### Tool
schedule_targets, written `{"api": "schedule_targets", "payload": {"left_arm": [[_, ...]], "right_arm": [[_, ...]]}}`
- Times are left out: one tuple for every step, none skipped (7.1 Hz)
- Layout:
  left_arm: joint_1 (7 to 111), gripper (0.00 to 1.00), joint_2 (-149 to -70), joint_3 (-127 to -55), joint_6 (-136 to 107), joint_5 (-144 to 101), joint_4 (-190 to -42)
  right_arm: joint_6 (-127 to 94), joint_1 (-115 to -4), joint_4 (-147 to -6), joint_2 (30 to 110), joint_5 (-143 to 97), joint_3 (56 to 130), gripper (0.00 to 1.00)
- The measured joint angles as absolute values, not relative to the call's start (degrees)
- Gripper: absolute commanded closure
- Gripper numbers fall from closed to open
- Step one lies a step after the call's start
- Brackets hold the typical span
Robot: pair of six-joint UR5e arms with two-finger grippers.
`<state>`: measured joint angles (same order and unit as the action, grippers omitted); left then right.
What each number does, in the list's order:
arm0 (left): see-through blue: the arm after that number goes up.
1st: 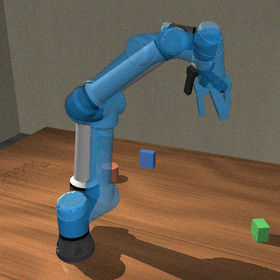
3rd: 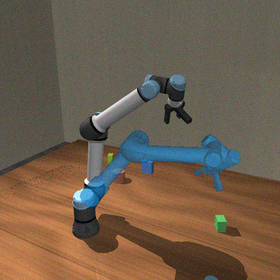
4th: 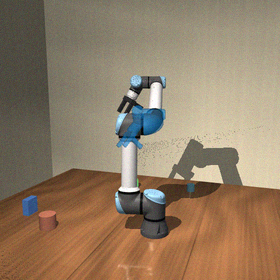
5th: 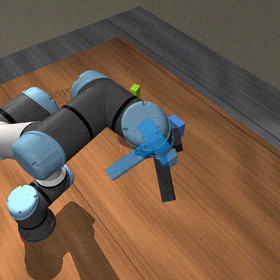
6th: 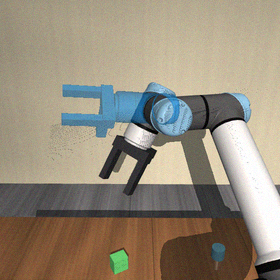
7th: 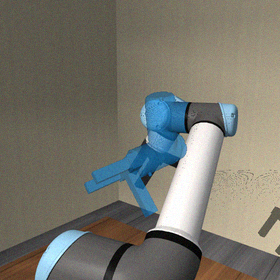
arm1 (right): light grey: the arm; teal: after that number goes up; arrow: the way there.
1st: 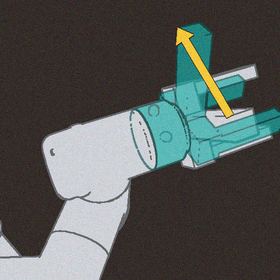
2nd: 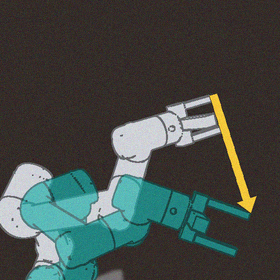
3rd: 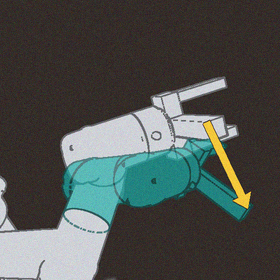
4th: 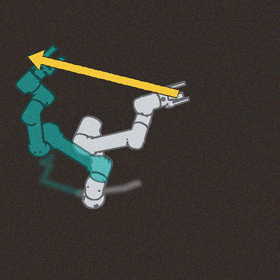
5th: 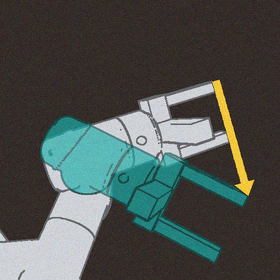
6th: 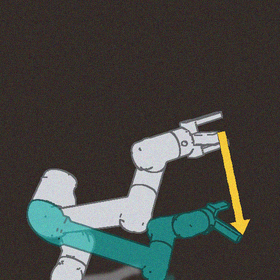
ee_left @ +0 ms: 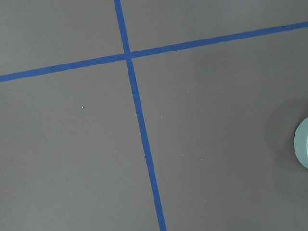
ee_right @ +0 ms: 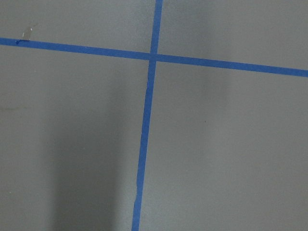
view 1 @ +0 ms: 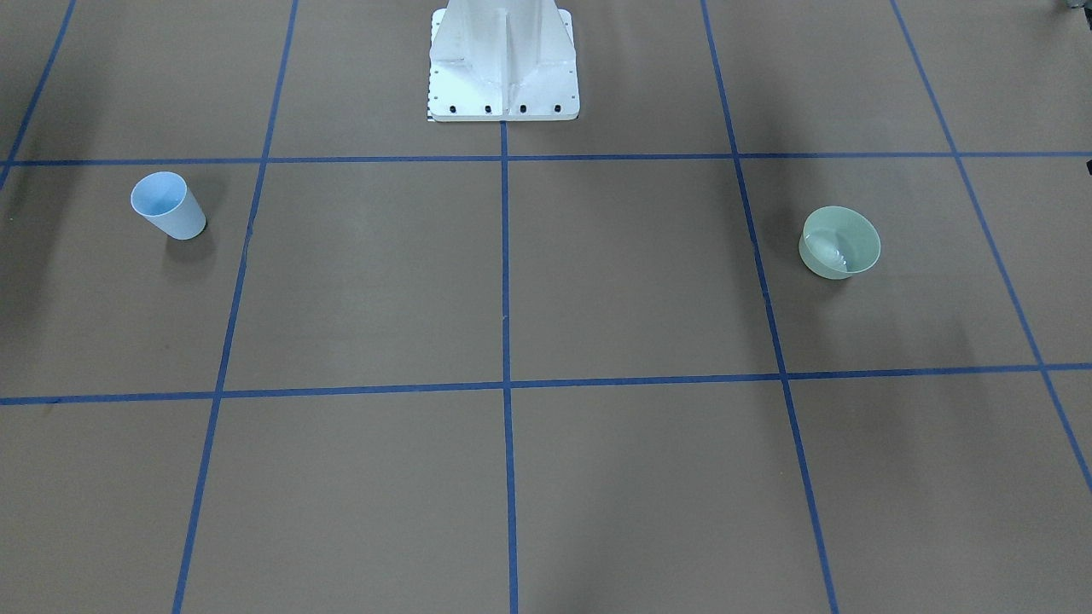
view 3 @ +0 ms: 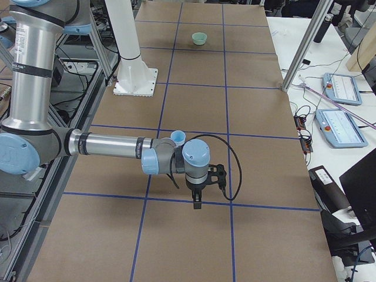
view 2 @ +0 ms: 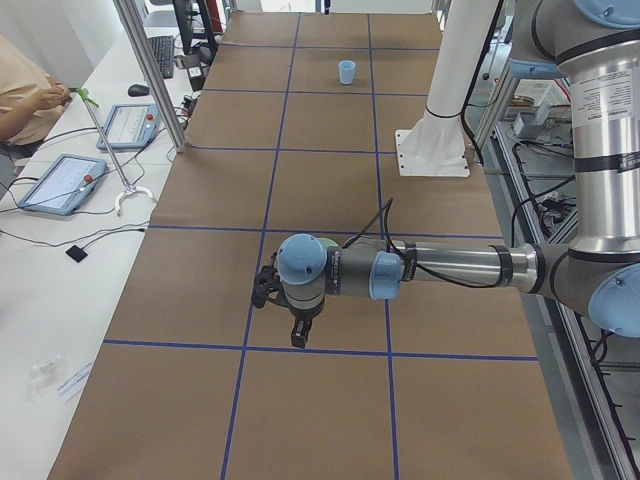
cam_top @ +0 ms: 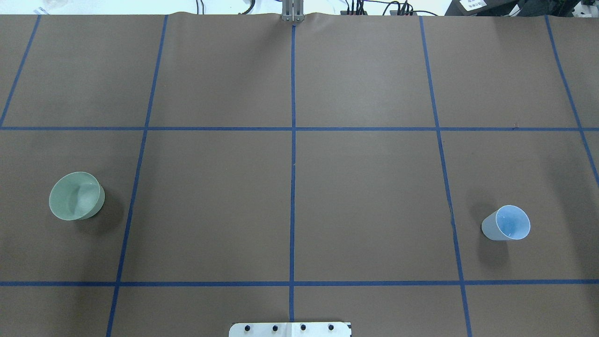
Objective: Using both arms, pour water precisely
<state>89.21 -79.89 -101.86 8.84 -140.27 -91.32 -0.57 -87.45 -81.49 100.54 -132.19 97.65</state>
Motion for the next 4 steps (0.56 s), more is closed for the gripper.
{"api": "schedule_targets", "payload": {"left_arm": [[89.2,0.0,-80.0,-101.9,8.8,-140.3,-91.3],[89.2,0.0,-80.2,-102.0,8.7,-140.3,-91.3],[89.2,0.0,-80.1,-102.1,8.7,-140.3,-91.4],[89.2,0.0,-80.1,-102.2,8.8,-140.3,-91.4]], "right_arm": [[-0.5,-87.5,-81.5,100.6,-132.2,97.6,0.0],[-0.5,-87.5,-81.4,100.6,-132.1,97.6,0.0],[-0.6,-87.5,-81.4,100.5,-132.1,97.7,0.0],[-0.5,-87.4,-81.3,100.4,-132.0,97.7,0.0]]}}
